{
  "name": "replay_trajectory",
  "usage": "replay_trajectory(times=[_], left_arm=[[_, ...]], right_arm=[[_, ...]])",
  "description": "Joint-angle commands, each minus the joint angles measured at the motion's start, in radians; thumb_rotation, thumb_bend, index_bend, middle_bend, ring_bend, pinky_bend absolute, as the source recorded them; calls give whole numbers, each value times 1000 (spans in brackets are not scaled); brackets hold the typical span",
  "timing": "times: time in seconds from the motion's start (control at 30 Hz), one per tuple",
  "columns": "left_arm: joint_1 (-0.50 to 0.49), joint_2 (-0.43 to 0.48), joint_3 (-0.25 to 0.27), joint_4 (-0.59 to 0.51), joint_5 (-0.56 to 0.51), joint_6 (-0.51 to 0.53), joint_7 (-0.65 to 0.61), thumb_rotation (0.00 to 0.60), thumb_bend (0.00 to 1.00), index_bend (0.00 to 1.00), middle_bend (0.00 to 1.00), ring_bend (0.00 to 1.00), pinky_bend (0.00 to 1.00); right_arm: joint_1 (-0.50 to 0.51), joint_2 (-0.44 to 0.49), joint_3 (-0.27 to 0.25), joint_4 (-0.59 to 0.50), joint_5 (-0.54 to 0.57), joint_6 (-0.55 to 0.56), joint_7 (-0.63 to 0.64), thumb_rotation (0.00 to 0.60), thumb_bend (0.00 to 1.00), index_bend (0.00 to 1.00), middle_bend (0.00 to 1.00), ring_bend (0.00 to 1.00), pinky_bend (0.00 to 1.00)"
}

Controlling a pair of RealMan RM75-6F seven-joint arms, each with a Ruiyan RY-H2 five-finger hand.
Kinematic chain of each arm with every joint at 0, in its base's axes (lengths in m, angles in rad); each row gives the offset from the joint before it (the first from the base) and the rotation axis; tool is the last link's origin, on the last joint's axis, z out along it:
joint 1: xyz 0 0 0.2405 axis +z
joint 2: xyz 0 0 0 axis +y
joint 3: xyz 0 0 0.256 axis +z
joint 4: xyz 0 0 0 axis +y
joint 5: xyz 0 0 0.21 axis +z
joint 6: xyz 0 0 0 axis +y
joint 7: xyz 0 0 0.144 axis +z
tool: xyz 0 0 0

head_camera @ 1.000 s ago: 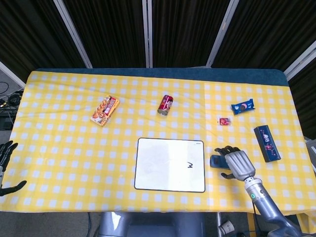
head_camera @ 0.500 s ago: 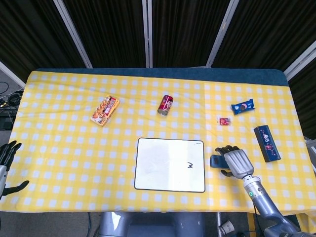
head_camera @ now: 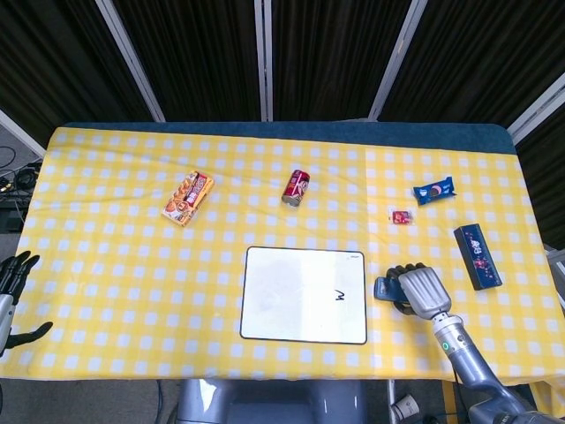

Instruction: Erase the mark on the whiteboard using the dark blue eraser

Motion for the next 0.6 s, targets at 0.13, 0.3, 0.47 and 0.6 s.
replay_trajectory(times=[0.13,0.3,0.47,0.6], left_arm=[[-2,-1,-2,1,-7,-5,2,600,0,0,0,0,0],[-9,-3,-6,4,-20,-17,4,600,0,0,0,0,0],[-18,-6,-14,10,-38,-32,1,600,0,0,0,0,0],[-26,-6,-21,18,-59,-49,-7,600,0,0,0,0,0]], right_arm=[[14,12,7,-45,-34,35,17,600,267,435,492,423,422],[56,32,40,-124,-41,23,25,600,280,438,496,425,422],[124,26,73,-173,-18,-57,14,600,294,442,499,429,422],[177,-14,80,-144,-12,-115,-25,600,293,470,519,444,428]])
